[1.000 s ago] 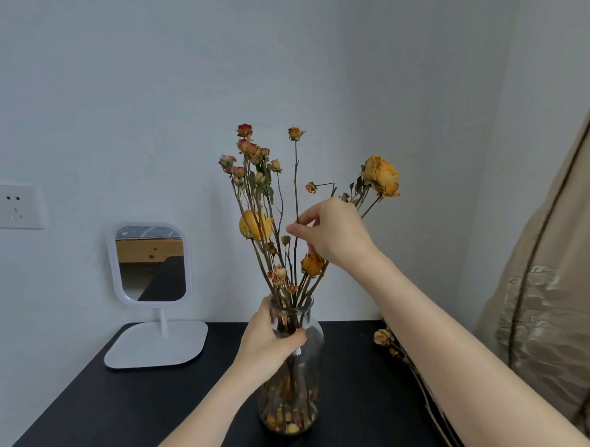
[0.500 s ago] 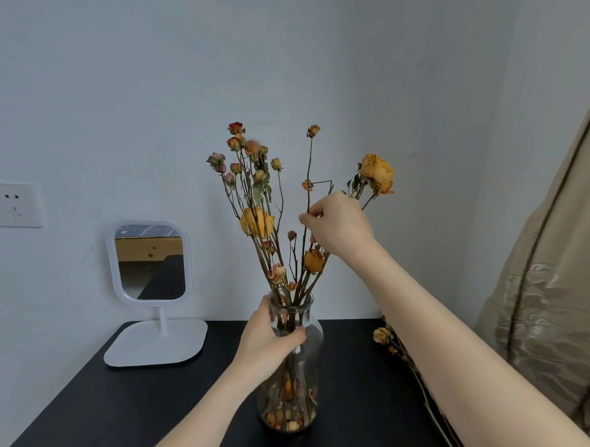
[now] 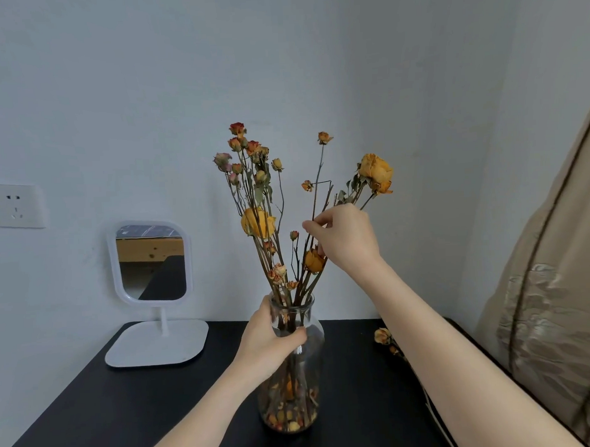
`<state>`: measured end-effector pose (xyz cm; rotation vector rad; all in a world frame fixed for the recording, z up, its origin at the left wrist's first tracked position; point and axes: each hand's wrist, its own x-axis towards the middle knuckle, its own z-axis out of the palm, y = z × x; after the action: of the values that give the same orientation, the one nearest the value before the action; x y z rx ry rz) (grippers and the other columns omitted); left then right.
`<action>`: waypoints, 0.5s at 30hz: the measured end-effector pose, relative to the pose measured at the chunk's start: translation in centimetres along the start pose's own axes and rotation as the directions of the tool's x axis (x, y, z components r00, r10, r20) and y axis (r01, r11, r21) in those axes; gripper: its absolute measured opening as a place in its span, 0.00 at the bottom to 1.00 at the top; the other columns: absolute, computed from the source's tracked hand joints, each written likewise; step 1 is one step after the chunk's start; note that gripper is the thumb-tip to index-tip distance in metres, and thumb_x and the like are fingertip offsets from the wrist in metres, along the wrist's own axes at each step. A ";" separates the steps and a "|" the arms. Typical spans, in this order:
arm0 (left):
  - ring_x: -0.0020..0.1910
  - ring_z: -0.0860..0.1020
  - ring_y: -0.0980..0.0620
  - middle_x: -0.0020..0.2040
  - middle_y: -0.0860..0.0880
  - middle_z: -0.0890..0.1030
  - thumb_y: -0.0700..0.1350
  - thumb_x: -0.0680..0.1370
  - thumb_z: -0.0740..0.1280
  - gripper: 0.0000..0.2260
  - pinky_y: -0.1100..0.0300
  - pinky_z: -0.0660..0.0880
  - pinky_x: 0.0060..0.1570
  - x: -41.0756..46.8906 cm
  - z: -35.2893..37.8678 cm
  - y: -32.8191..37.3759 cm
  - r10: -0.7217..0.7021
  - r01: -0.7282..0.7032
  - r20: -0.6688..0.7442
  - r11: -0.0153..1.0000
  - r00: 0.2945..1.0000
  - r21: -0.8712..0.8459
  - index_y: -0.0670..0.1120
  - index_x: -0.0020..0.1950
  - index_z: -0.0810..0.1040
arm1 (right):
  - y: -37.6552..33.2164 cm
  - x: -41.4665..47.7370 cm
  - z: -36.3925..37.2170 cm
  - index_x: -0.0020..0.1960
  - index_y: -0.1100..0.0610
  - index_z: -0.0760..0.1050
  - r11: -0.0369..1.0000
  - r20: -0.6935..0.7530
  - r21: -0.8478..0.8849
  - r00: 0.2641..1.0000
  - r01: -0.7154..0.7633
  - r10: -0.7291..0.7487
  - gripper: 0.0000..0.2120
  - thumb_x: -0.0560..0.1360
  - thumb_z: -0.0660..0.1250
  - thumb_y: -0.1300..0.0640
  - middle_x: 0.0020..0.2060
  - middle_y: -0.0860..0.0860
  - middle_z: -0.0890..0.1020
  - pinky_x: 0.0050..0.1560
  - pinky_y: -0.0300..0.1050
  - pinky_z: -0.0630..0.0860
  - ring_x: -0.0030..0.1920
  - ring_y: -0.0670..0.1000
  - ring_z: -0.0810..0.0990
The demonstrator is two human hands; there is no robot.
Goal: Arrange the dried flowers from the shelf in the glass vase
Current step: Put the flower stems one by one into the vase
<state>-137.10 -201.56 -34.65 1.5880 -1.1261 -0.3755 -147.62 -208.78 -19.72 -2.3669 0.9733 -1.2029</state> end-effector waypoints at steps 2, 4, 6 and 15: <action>0.45 0.72 0.69 0.47 0.68 0.73 0.48 0.71 0.72 0.20 0.77 0.66 0.34 0.0 -0.2 0.2 0.000 0.000 0.012 1.000 1.000 0.004 0.67 0.49 0.64 | 0.2 0.0 0.0 0.48 0.60 0.82 1.000 0.013 0.014 1.000 -0.002 0.002 0.13 0.77 0.64 0.52 0.32 0.55 0.81 0.43 0.51 0.82 0.30 0.51 0.79; 0.46 0.73 0.69 0.47 0.67 0.74 0.48 0.71 0.72 0.19 0.77 0.67 0.33 0.0 -0.4 0.3 -0.005 0.005 0.022 1.000 1.000 0.003 0.66 0.50 0.65 | 0.3 0.0 -0.1 0.48 0.59 0.81 0.998 0.033 0.060 0.999 0.001 -0.003 0.11 0.77 0.65 0.51 0.30 0.54 0.81 0.40 0.49 0.81 0.25 0.47 0.73; 0.46 0.73 0.68 0.48 0.66 0.75 0.48 0.71 0.72 0.18 0.76 0.68 0.33 0.0 -0.5 0.5 -0.010 0.010 0.034 1.000 0.999 -0.001 0.65 0.50 0.65 | 0.4 -0.2 -0.2 0.49 0.57 0.80 0.993 0.053 0.119 0.999 0.000 -0.007 0.10 0.76 0.66 0.52 0.28 0.52 0.80 0.35 0.45 0.78 0.22 0.44 0.71; 0.56 0.70 0.59 0.56 0.58 0.71 0.49 0.72 0.71 0.21 0.63 0.65 0.56 -0.4 -0.8 1.3 -0.084 0.085 0.089 0.996 0.992 -0.008 0.60 0.57 0.63 | 0.9 -1.9 -2.0 0.49 0.55 0.79 0.953 0.108 0.297 0.994 -0.064 0.033 0.07 0.76 0.66 0.53 0.27 0.50 0.77 0.20 0.29 0.66 0.16 0.42 0.68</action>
<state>-137.34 -200.69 -33.32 1.6254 -1.1240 -0.5121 -150.40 -208.09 -20.17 -2.1294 0.7508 -1.1110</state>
